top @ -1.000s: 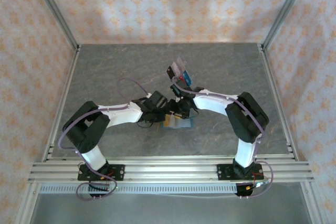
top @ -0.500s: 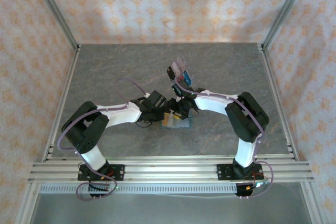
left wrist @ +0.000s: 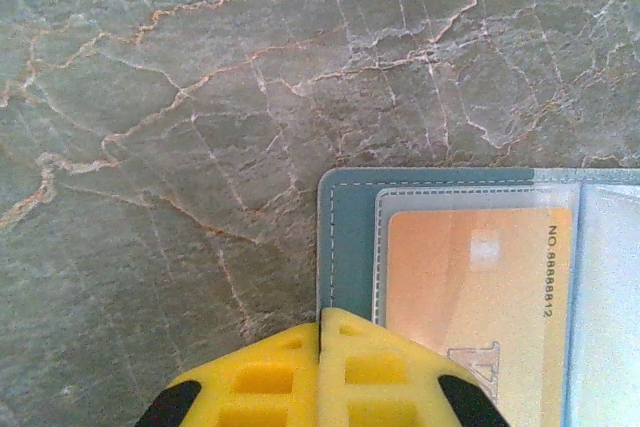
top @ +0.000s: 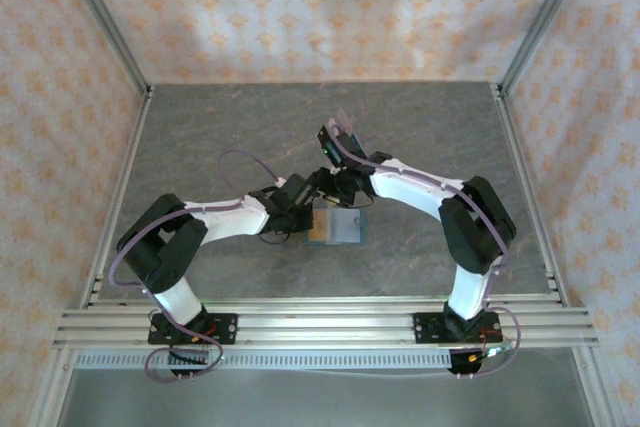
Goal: Put the credit cards into the card holder
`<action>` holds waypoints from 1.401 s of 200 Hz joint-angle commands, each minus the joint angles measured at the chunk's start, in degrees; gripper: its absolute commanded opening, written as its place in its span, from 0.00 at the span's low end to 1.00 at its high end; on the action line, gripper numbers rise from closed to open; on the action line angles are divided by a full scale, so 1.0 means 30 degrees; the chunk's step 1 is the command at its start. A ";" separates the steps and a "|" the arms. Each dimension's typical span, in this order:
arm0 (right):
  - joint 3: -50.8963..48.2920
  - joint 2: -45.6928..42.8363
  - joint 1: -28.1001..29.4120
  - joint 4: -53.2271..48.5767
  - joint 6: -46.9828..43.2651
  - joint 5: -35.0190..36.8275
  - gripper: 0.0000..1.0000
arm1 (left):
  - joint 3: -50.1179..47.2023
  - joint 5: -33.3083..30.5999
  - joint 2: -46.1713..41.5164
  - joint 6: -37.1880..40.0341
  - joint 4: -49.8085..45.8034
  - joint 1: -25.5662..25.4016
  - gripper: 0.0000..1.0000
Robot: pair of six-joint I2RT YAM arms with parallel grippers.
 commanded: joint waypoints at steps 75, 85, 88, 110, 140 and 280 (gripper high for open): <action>0.1895 -0.2262 -0.0366 -0.1387 -0.1315 0.1713 0.58 | -0.1162 0.0546 0.0782 0.0216 -0.1563 -0.0512 0.02; 0.2211 -0.2096 -0.0646 -0.3033 -0.1752 0.2293 0.57 | -0.1208 0.0552 0.0796 0.0215 -0.1498 -0.0512 0.02; 0.2243 -0.2045 -0.0764 -0.3475 -0.1845 0.2347 0.56 | -0.1216 0.0567 0.0816 0.0215 -0.1475 -0.0512 0.02; 0.1552 -0.1544 -0.1323 -0.4824 -0.2402 0.2762 0.42 | -0.1192 0.0644 0.0968 0.0267 -0.1382 -0.0512 0.02; 0.1153 -0.1036 -0.1351 -0.5199 -0.2897 0.3735 0.28 | -0.1221 0.0669 0.0960 0.0274 -0.1343 -0.0483 0.02; 0.3135 0.3445 -0.1530 -0.6400 -0.6342 0.4544 0.46 | -0.1259 0.0642 0.1071 0.0215 -0.1320 -0.0424 0.02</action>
